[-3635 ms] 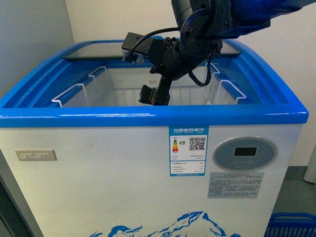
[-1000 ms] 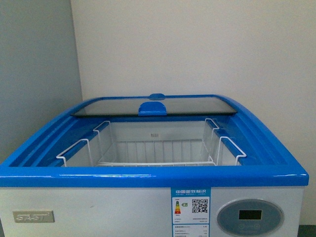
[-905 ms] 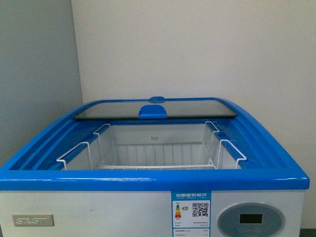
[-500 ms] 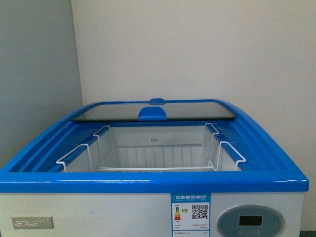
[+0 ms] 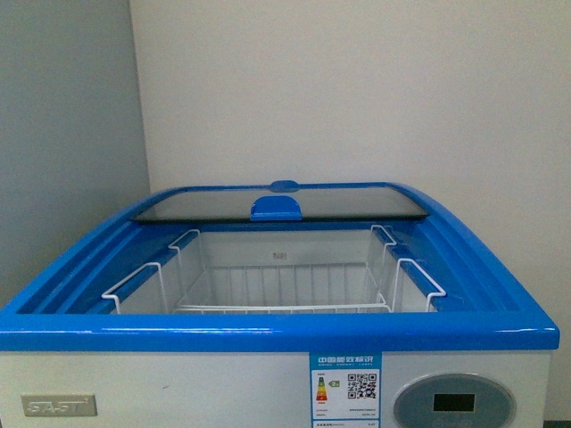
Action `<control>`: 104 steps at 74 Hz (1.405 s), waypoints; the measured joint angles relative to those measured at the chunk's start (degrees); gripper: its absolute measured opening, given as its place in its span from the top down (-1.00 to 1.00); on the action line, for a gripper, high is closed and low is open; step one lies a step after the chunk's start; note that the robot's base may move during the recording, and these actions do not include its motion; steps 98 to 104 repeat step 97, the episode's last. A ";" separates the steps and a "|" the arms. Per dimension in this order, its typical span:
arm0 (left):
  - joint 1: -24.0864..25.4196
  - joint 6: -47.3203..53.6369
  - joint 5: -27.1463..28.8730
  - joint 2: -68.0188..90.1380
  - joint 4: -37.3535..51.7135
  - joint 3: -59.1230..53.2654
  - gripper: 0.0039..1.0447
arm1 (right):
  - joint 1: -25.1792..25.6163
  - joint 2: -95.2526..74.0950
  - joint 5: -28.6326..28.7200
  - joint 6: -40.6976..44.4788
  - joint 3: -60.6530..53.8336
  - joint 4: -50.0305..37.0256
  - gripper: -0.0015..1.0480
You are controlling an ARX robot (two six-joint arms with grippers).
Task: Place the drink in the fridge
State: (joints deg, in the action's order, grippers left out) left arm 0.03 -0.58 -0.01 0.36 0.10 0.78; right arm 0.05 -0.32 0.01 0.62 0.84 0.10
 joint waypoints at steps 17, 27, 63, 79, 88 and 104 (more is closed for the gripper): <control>0.00 -0.02 0.02 0.00 -0.02 0.00 0.27 | 0.00 0.00 0.00 0.00 0.00 0.00 0.22; 0.00 -0.02 0.00 0.00 -0.02 0.00 -0.18 | 0.00 0.00 0.00 0.00 0.00 0.00 -0.21; 0.00 0.11 0.00 0.00 -0.02 0.00 -0.85 | 0.00 0.00 0.00 -0.04 0.00 0.00 -0.86; 0.00 0.11 0.02 0.00 -0.02 0.00 -0.85 | 0.00 0.00 0.00 -0.04 0.00 0.00 -0.86; 0.00 0.11 0.02 0.00 -0.02 0.00 -0.85 | 0.00 0.00 0.00 -0.04 0.00 0.00 -0.86; 0.00 0.11 0.02 0.00 -0.02 0.00 -0.85 | 0.00 0.00 0.00 -0.04 0.00 0.00 -0.86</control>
